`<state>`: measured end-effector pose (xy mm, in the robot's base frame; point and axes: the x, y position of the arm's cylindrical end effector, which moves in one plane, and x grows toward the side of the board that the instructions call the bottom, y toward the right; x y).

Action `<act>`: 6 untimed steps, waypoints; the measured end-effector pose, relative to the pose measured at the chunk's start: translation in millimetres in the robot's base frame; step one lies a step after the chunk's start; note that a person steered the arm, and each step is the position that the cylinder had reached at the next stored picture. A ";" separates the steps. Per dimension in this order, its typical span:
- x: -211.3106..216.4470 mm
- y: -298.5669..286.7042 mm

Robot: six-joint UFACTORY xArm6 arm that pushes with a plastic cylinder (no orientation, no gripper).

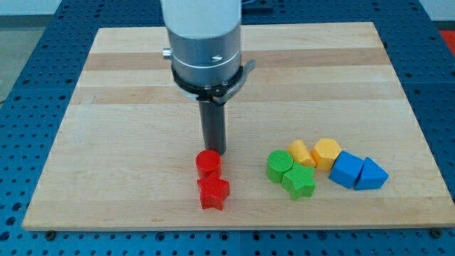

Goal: Separate the blue cube and blue triangle from the group of the blocks

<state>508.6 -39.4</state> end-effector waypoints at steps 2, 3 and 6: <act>2.7 -12.5; -12.5 -10.4; -30.2 -9.5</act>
<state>478.3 -48.9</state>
